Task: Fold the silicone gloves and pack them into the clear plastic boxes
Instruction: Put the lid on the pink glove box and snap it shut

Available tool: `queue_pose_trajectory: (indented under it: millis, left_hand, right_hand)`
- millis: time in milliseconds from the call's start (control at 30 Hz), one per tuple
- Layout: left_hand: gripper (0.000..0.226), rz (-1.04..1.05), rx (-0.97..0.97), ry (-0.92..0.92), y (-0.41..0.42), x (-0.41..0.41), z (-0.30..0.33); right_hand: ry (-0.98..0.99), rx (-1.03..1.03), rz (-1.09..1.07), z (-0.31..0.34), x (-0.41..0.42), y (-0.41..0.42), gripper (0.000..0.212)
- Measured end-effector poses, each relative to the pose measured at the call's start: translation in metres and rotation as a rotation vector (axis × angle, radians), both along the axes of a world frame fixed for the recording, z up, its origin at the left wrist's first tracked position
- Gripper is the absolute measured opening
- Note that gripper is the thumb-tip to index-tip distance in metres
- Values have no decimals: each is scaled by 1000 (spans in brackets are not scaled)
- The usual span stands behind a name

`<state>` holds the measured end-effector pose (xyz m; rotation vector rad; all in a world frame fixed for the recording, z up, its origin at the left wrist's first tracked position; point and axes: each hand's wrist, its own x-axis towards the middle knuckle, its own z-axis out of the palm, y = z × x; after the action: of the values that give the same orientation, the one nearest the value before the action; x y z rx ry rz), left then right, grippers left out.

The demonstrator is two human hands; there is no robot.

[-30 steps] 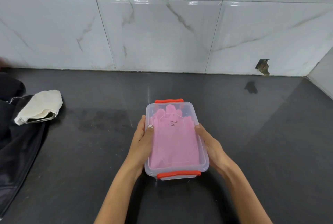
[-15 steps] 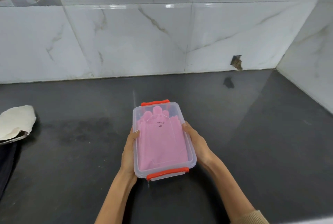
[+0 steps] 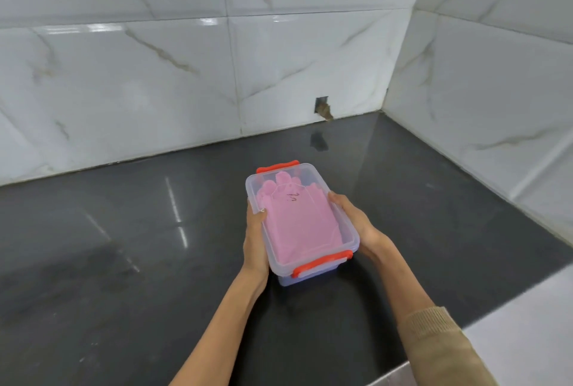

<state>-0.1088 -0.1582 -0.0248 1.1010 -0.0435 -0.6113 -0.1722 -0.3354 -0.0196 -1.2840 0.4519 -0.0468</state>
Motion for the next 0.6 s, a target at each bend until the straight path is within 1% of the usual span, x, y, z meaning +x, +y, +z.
queue_pose_trajectory:
  millis: [67,200,367,500,600]
  left_hand:
    - [59,-23,22,-27,-16,-3,4]
    - [54,-53,56,-47,-40,-6,6]
    - [59,-104,63,-58,-53,-9,8]
    - [64,-124,62,-84,-52,-9,9]
    - [65,-146,117,-170,-48,-7,13]
  right_hand:
    - [-1,-17,-24,2,-6,-14,34]
    - [10,44,-66,4,-15,-33,31]
    - [-23,99,-87,2,-21,-45,31]
    - [-12,81,-91,1,-21,-47,27]
    - [-14,48,-65,5,-23,-46,31]
